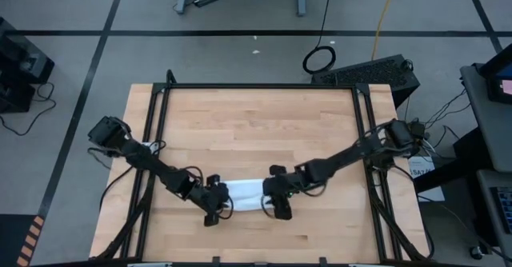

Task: Roll towel
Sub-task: Roll the white towel

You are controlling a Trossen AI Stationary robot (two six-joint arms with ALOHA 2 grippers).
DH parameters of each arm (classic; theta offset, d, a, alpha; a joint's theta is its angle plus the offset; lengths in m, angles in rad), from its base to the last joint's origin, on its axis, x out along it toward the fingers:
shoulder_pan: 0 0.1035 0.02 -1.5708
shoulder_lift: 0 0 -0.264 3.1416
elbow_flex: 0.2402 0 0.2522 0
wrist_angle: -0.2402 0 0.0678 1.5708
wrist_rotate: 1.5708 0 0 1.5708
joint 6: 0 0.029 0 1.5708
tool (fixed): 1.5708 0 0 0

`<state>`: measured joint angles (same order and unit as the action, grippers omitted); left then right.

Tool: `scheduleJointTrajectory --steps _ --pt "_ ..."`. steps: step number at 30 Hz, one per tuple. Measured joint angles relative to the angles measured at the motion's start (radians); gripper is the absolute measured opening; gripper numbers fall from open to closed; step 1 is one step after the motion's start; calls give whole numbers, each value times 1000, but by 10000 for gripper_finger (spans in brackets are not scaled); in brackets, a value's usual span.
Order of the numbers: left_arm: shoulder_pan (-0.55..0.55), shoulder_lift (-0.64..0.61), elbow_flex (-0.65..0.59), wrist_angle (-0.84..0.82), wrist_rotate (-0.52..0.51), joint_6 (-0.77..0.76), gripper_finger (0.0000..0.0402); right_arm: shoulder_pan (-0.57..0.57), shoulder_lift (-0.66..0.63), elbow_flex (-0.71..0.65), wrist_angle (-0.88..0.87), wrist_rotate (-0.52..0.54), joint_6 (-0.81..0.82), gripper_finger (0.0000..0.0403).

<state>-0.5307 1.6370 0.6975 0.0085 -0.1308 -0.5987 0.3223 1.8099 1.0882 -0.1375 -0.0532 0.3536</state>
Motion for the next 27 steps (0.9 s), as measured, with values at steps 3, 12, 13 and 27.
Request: scheduleJointTrajectory --steps 3,12,13,27 --pt "22 0 0 -29 8 -38 14 73 1 0 38 199 -127 143" --pt "41 0 0 -11 81 -75 14 220 138 1 257 533 -351 200" --pt "41 0 0 -10 86 -76 14 226 148 1 264 555 -364 201" --pt "47 1 0 9 101 -70 13 134 182 2 225 511 -315 144"
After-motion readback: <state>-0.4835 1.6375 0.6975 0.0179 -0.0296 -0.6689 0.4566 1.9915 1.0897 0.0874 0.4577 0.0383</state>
